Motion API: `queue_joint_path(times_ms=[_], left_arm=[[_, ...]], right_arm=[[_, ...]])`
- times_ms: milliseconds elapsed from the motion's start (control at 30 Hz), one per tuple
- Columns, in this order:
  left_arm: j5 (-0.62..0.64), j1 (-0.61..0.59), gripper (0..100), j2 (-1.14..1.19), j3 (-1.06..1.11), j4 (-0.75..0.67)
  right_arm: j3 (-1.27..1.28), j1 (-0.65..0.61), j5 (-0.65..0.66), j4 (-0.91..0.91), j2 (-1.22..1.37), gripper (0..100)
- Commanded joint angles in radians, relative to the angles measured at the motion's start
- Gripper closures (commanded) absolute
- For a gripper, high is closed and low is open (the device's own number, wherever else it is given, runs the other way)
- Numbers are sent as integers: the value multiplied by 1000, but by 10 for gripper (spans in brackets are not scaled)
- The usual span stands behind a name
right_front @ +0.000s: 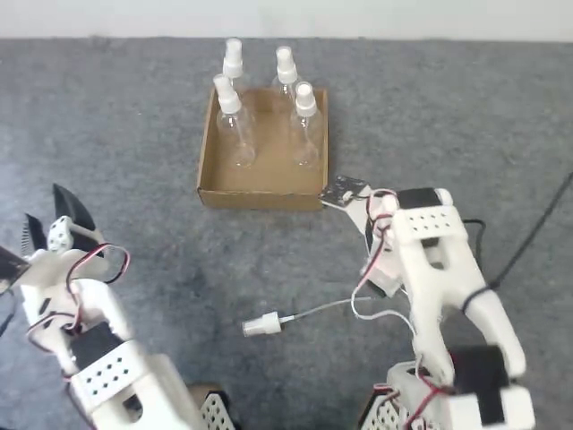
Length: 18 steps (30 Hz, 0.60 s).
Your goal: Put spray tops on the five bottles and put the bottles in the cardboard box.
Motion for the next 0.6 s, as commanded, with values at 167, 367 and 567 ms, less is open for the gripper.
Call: queue_joint_path(times_ms=[167, 367, 567], left_arm=[[8, 5, 805, -14, -19, -34], [8, 5, 805, -14, -19, -34], [8, 5, 805, -14, -19, -34]], right_arm=[[-147, -22, 84, 4, 168, 738], [-207, 31, 132, 2, 295, 738], [-236, 56, 137, 2, 348, 790]])
